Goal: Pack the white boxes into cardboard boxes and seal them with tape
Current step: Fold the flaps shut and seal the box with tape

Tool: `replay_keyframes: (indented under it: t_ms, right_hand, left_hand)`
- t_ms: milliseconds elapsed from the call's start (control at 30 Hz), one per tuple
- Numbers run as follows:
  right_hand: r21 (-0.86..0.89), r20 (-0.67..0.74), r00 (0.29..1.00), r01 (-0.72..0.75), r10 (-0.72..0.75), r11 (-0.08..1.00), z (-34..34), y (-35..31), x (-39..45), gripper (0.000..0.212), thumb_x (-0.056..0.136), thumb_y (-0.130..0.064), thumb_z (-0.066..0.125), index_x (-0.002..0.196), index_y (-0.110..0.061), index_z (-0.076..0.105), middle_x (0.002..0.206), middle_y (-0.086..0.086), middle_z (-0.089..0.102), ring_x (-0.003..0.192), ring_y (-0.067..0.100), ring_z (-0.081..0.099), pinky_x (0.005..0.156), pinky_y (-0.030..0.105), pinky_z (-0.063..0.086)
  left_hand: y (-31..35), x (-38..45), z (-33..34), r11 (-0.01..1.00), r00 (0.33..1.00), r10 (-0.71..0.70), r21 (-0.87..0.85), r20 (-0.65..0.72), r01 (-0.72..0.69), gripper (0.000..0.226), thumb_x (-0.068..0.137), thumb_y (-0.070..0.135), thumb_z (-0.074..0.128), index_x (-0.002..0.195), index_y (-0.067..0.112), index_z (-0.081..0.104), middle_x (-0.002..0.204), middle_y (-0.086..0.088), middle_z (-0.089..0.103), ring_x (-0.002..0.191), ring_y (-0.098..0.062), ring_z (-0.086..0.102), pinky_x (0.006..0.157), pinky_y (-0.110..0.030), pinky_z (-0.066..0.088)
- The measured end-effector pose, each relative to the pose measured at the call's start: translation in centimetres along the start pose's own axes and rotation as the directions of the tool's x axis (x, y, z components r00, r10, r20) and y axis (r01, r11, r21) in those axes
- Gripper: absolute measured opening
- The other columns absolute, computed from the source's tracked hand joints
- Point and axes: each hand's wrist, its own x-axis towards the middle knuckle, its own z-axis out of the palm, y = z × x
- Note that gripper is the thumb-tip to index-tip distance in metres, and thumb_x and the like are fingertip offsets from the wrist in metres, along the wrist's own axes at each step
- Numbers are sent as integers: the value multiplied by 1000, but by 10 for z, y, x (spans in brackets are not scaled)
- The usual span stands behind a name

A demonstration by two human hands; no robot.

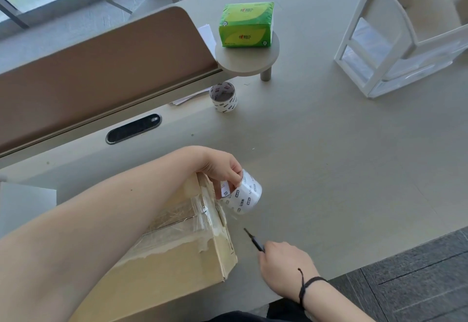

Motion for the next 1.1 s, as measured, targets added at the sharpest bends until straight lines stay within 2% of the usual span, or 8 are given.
replay_keyframes:
  t_ms: [133,267,433,533,633,733,867,1100]
  right_hand:
    - [-62,-201,976,-99,85,993,8,40,26,11,101,-28,34,93,-21,37,102,4,68,97,31,66,70,36,39]
    - [-3,-297,951,-91,86,996,13,62,46,11,100,-32,41,103,-23,37,101,-2,58,93,28,61,67,35,44]
    - [173,-396,918,72,2,982,-11,60,57,61,93,-32,59,146,-23,31,134,0,47,125,23,52,92,31,45]
    - [337,-525,845,313,-99,888,-57,48,53,89,84,-28,74,156,-26,22,154,-8,31,145,11,29,113,21,25]
    - [213,-549,777,485,-306,848,-107,31,48,112,71,-30,82,155,-44,10,164,-12,12,151,7,10,122,28,16]
    - [67,-388,790,538,-475,840,-138,14,44,113,66,-28,80,153,-51,10,164,-17,12,152,8,4,123,31,15]
    - [236,-336,808,570,-484,787,-148,7,39,89,64,-22,82,137,-46,37,139,-19,49,124,7,52,100,29,50]
    - [197,-413,780,581,-471,789,-147,3,45,62,56,-46,82,109,-39,51,109,-19,61,103,2,58,92,29,51]
  left_hand:
    - [-2,5,1,997,992,57,-50,-114,-63,22,91,14,54,70,19,59,74,9,74,71,-24,71,83,-30,50]
    - [-1,1,-3,985,971,114,-104,-210,-138,20,91,13,55,73,17,63,76,6,74,64,-15,57,72,-24,48]
    - [3,-7,-7,946,939,187,-205,-288,-252,15,87,15,56,73,15,63,71,5,70,68,-16,50,70,-26,41]
    - [9,-13,-10,935,931,224,-205,-289,-288,12,80,19,54,71,15,61,67,7,65,68,-15,51,73,-27,41]
    - [18,-19,-11,931,934,259,-196,-247,-309,12,78,18,53,71,13,60,64,6,62,67,-13,53,75,-26,44]
    - [26,-28,-13,929,935,281,-182,-215,-322,13,73,21,54,72,11,63,68,1,62,70,-16,55,77,-27,47]
    - [26,-44,-18,913,930,300,-219,-215,-345,13,75,19,55,71,12,64,71,-1,61,70,-15,55,73,-23,47]
    - [4,-48,-14,889,876,231,-275,-423,-367,18,92,38,68,93,21,74,102,4,75,99,-8,66,97,-30,48]
